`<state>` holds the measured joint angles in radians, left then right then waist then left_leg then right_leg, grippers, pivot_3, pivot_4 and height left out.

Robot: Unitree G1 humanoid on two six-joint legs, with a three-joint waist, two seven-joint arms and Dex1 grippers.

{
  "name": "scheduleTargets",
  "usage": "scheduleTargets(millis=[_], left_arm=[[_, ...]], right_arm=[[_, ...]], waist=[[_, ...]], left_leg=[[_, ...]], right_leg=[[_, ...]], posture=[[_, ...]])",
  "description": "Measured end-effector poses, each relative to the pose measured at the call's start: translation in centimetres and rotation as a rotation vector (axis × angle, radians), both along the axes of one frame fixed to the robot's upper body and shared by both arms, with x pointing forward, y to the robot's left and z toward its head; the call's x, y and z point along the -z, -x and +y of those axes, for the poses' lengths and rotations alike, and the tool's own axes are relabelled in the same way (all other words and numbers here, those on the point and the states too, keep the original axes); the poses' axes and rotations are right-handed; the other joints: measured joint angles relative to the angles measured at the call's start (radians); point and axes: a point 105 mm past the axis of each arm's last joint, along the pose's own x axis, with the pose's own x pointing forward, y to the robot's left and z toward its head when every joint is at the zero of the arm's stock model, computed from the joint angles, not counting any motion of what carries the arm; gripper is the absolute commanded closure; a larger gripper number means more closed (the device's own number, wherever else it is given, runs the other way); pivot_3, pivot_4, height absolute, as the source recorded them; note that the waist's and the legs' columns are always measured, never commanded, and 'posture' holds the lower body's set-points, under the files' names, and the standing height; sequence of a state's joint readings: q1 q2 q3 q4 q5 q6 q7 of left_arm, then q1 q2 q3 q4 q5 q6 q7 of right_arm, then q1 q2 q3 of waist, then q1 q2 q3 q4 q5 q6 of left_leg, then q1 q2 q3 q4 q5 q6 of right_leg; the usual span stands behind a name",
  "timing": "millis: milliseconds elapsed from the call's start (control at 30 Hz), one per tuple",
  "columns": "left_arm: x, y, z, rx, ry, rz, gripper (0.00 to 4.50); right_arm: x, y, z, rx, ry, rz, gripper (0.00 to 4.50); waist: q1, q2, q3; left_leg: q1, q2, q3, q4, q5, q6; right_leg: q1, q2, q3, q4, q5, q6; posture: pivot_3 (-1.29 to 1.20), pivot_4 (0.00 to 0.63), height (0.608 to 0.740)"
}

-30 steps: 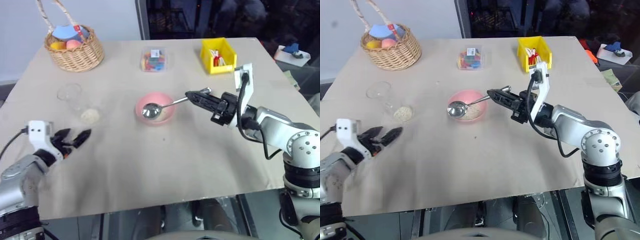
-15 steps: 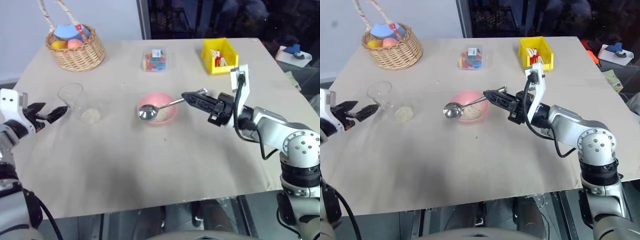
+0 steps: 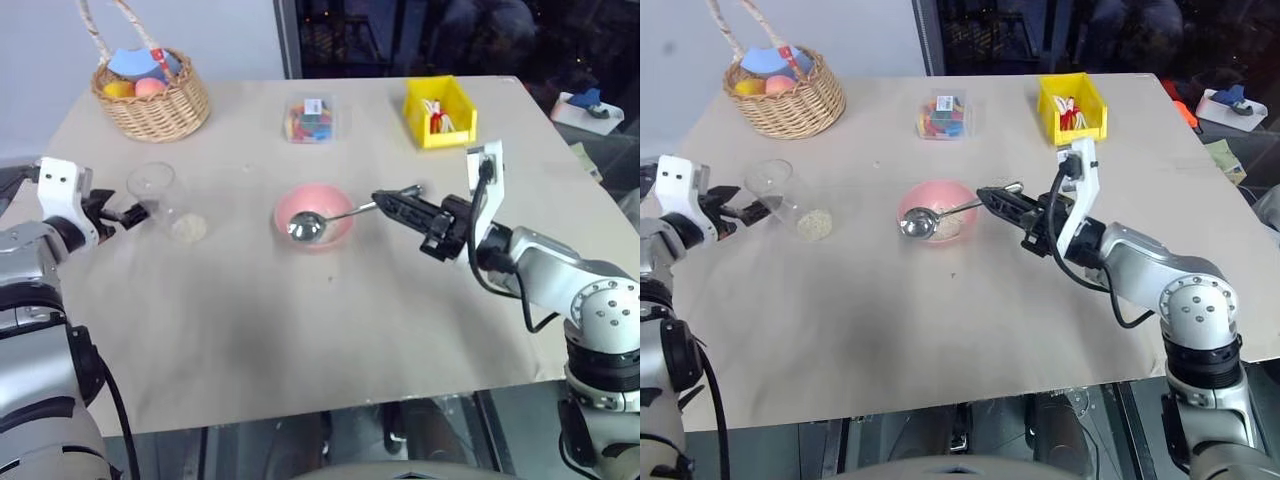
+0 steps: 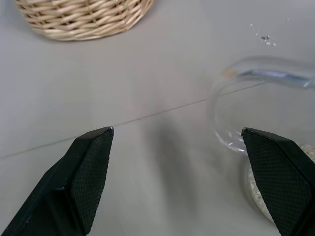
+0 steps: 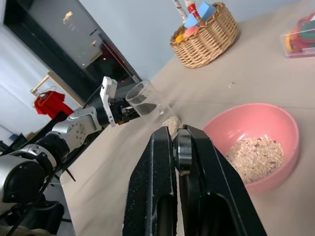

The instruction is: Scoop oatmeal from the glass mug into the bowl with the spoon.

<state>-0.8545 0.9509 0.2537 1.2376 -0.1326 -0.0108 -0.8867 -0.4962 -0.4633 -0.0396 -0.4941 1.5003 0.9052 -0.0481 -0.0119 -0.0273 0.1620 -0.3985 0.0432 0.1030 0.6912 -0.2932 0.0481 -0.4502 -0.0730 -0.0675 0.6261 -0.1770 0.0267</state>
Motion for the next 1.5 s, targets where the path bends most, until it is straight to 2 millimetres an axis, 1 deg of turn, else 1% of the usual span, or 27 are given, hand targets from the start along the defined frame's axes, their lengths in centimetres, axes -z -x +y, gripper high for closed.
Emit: scheduleTargets(millis=[100,333,500,667,767,1000,1033,1067,1100,1133,1500], left_arm=[[0.2,-0.3,-0.2,-0.002,-0.011,0.003,1.44],[0.2,-0.3,-0.4,0.009,0.013,-0.008,1.44],[-0.8,-0.6,-0.6,0.021,0.030,-0.041,1.44],[-1.5,-0.9,-0.9,0.025,0.029,-0.057,1.44],[-2.0,-1.3,-1.0,0.022,0.013,-0.066,1.44],[-1.4,-2.1,-1.9,0.019,0.013,-0.068,1.44],[-1.3,-2.2,-2.0,0.017,0.013,-0.068,1.95],[-1.3,-2.2,-2.0,0.016,0.014,-0.069,2.21],[-1.2,-2.3,-2.1,0.013,0.015,-0.070,2.67],[-1.2,-2.3,-2.1,0.013,0.015,-0.070,3.04],[-1.2,-2.5,-2.2,0.008,0.030,-0.082,3.04]], right_arm=[[0.0,0.0,-0.2,0.007,0.002,0.000,4.50],[-0.3,0.1,-0.5,0.011,0.003,-0.008,4.50],[-0.4,0.0,-0.5,0.021,0.006,-0.006,4.50],[-1.1,-0.1,-0.2,0.022,0.005,-0.025,4.50],[-1.1,-0.1,-0.2,0.022,0.006,-0.024,4.50],[-1.1,-0.1,-0.2,0.027,0.008,-0.022,4.50],[-1.1,-0.1,-0.2,0.027,0.008,-0.022,4.50],[-1.0,-0.1,-0.3,0.028,0.009,-0.019,4.50],[-0.9,-0.1,-0.3,0.028,0.009,-0.016,4.50],[-0.9,-0.1,-0.3,0.028,0.009,-0.015,4.50],[-0.5,-0.1,-0.4,0.029,0.009,-0.006,4.50]], waist=[[0.000,0.000,0.000],[-0.001,-0.001,0.000],[0.000,-0.001,0.000],[0.000,-0.001,0.000],[0.000,-0.001,0.000],[0.000,-0.002,0.000],[0.000,-0.002,0.000],[0.000,-0.002,0.000],[0.000,-0.002,0.000],[0.000,-0.002,0.000],[0.000,-0.002,0.000]], left_leg=[[0.000,0.000,0.000,0.000,0.000,0.000],[0.000,0.000,0.000,0.000,0.000,0.000],[0.000,0.000,0.000,0.000,0.000,0.000],[0.000,0.000,0.000,0.000,0.000,0.000],[0.000,0.000,0.000,0.001,0.000,0.000],[0.000,0.000,0.000,0.001,0.000,0.000],[0.000,0.000,0.000,0.001,0.000,0.000],[0.000,0.000,0.000,0.001,0.000,0.000],[0.000,0.000,0.000,0.001,0.000,0.000],[0.000,0.000,0.000,0.001,0.000,0.000],[0.000,0.000,0.000,0.001,0.000,0.000]], right_leg=[[0.000,0.000,0.000,0.000,0.000,0.000],[0.000,0.000,0.000,0.000,0.000,0.000],[0.000,0.000,0.000,0.000,0.000,0.000],[0.000,0.000,0.000,0.000,0.000,0.000],[0.000,0.000,0.000,0.000,0.000,0.000],[0.000,0.000,0.000,0.000,0.000,0.000],[0.000,0.000,0.000,0.000,0.000,0.000],[0.000,0.000,0.000,0.000,0.000,0.000],[0.000,0.000,0.000,0.000,0.000,0.000],[0.000,0.000,0.000,0.000,0.000,0.000],[0.000,0.000,0.000,0.001,0.000,0.000]], posture=[[0.00,0.150,0.740],[0.00,0.150,0.740],[0.00,0.150,0.740],[0.00,0.150,0.740],[0.00,0.150,0.740],[0.00,0.150,0.740],[0.00,0.150,0.740],[0.00,0.150,0.740],[0.00,0.150,0.740],[0.00,0.150,0.740],[0.00,0.150,0.740]])
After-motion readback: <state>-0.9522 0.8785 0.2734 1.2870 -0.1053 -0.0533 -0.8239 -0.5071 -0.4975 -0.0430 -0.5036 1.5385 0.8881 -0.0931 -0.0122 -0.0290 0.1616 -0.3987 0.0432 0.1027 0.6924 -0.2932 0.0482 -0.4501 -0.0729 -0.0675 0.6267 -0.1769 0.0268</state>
